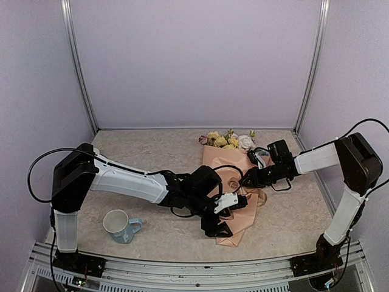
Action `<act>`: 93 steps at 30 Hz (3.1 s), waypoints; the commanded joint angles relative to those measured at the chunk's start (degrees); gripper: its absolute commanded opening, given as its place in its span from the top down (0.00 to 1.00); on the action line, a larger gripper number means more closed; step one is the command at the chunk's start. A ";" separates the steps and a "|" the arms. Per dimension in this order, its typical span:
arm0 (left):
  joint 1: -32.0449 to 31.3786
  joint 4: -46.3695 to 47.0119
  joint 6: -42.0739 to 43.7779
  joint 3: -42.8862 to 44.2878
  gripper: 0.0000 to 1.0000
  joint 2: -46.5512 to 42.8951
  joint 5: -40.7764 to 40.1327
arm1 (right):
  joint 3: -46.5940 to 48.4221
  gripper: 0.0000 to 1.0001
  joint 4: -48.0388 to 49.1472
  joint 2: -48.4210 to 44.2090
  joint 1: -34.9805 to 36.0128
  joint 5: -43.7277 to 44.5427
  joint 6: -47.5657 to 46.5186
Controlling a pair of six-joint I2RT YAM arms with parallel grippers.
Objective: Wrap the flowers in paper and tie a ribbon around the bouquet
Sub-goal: Cross the ribbon over the folded bouquet.
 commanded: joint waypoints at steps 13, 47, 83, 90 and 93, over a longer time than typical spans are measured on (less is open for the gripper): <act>13.87 53.10 -25.33 -25.77 0.01 -26.02 -8.16 | 1.35 0.66 -1.10 1.63 -0.30 0.88 -0.55; 2.22 4.92 1.13 0.93 0.35 2.90 -17.52 | -1.08 0.66 -0.18 0.42 -0.28 -1.15 -0.31; 4.00 12.77 0.09 -0.78 1.00 -3.86 -38.90 | -1.36 0.66 0.03 2.23 -0.19 -0.48 -0.49; 7.37 15.47 -3.27 -4.95 1.00 -8.35 -35.88 | -1.27 0.66 -0.46 2.63 -0.21 -0.30 -0.99; 8.06 12.03 -2.86 -5.89 1.00 -9.03 -40.65 | -0.95 0.66 -0.86 3.00 -0.21 -0.38 -1.24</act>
